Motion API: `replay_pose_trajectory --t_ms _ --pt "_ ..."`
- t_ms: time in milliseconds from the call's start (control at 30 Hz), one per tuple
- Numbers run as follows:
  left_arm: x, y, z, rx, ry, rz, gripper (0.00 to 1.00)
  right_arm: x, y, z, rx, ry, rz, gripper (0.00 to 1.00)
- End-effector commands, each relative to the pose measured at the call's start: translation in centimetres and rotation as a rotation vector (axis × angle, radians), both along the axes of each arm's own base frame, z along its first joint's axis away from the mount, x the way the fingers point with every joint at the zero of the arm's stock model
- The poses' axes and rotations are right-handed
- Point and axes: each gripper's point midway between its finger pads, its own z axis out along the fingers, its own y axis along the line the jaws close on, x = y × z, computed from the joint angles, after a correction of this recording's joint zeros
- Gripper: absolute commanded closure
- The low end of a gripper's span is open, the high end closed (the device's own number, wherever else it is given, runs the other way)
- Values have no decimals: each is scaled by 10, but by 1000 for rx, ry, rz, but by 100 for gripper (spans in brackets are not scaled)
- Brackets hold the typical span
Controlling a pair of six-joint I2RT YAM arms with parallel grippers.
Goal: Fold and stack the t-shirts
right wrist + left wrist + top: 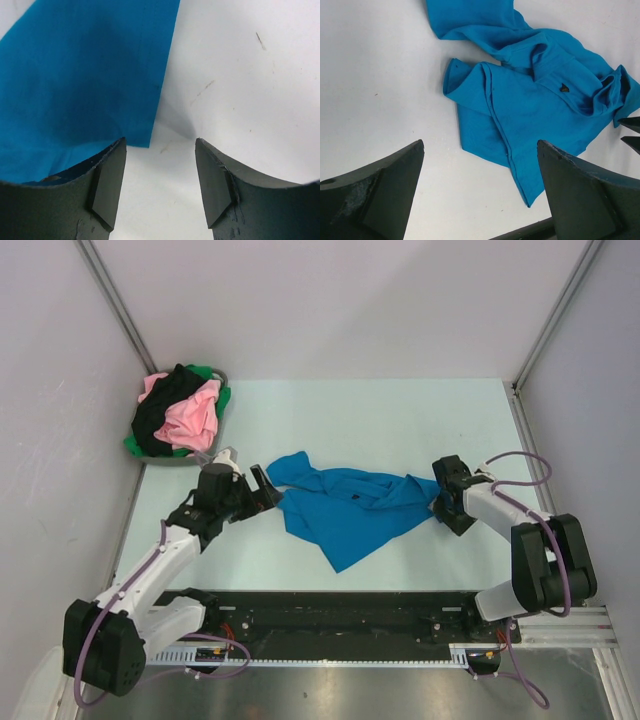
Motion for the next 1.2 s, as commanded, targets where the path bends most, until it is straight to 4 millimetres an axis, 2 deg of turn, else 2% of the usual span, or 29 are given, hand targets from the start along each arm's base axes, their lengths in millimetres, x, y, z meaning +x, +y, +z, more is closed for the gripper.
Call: replay_pose_trajectory --t_ms 0,100,333,367,433,467,533,633,700,733,800,833,900,933,1033,1067,1100,1133,1167 --pt "8 -3 9 -14 -33 -10 1 7 -7 -12 -7 8 -27 39" --pt "9 -3 9 -13 -30 -9 1 7 -5 -22 0 30 -21 41" --pt "11 -1 5 6 -23 -4 1 8 -2 -41 8 75 -1 62" --pt "11 -1 5 6 -19 -3 1 9 -2 -43 8 76 2 72" --pt "11 -1 3 10 -16 -1 1 9 0 -46 13 84 10 86" --pt "11 0 2 14 -14 0 1 9 0 -47 13 85 8 100" --pt "12 0 4 13 -18 0 1 14 3 -45 30 65 24 100" --pt "13 1 6 15 -21 3 1 30 11 -20 30 -12 67 100" --pt "13 0 9 16 -25 2 1 43 19 9 29 -84 119 100" --pt "13 2 10 19 -27 8 1 58 27 31 37 -147 149 100" --pt "14 3 14 23 -35 13 1 77 50 71 56 -255 266 100" --pt "14 4 14 27 -36 18 1 96 61 106 66 -337 303 100" --pt "15 6 20 27 -47 30 1 108 84 133 73 -370 425 100" --pt "15 6 22 22 -52 32 1 126 97 175 84 -455 458 100" --pt "15 9 30 24 -58 48 1 131 128 208 86 -473 593 100" --pt "16 10 37 25 -73 56 1 137 146 244 99 -551 645 100" --pt "16 12 39 30 -76 65 0 137 159 259 109 -578 685 100" --pt "16 15 39 38 -70 76 1 138 167 263 102 -569 724 100" --pt "17 18 44 41 -79 84 1 139 182 300 129 -648 767 100"
